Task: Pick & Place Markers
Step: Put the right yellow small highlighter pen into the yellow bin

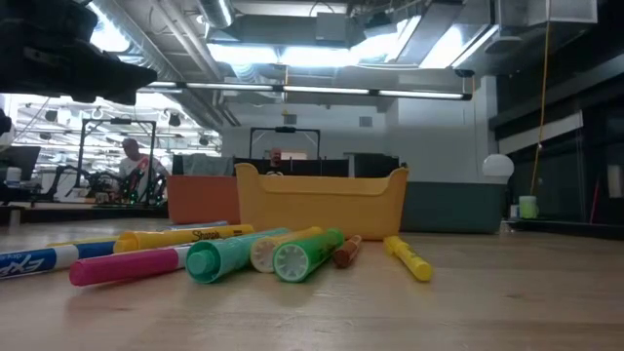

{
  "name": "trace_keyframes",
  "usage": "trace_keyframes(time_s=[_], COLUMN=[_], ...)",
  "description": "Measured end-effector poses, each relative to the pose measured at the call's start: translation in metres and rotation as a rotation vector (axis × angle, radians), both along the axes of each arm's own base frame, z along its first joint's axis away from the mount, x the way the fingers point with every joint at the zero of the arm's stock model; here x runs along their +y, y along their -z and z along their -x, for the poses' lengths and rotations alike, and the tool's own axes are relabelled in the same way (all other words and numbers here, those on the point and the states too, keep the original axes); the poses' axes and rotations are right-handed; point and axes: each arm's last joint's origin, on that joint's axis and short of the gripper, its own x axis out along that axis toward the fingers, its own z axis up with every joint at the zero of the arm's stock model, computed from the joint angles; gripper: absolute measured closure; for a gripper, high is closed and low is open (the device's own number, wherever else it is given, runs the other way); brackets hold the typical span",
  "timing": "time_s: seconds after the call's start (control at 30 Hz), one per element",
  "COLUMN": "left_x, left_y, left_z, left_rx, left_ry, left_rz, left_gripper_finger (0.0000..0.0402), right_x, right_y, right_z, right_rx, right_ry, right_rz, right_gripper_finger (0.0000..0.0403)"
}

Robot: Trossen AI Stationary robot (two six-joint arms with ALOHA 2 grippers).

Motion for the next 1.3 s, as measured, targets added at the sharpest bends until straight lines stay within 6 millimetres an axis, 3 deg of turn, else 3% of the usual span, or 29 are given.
trace_keyframes(time_s=[0.23, 0.57, 0.83, 1.07, 1.3], left_x=[0.0, 0.0, 0.0, 0.0, 0.0], left_y=[0.0, 0.0, 0.0, -0.001, -0.001], left_z=[0.0, 0.0, 0.0, 0.0, 0.0], left_rx=[0.0, 0.001, -0.005, -0.006, -0.007], left_ry=[0.0, 0.001, 0.001, 0.001, 0.001], left_rz=[0.0, 0.0, 0.0, 0.0, 0.0], left_gripper_finger=[0.0392, 0.0389, 0.0393, 0.0389, 0.0393], right_x=[-0.001, -0.011, -0.017, -0.02, -0.019], right_y=[-0.006, -0.049, -0.07, -0.075, -0.067], right_z=[0.0, 0.007, 0.008, -0.003, -0.018], right_rx=[0.006, 0.153, 0.245, 0.303, 0.349], right_ry=[0.034, 0.127, 0.162, 0.175, 0.178], right_rz=[-0.015, 0.012, 0.074, 0.104, 0.145], right_gripper_finger=[0.0382, 0.0382, 0.0382, 0.0382, 0.0382])
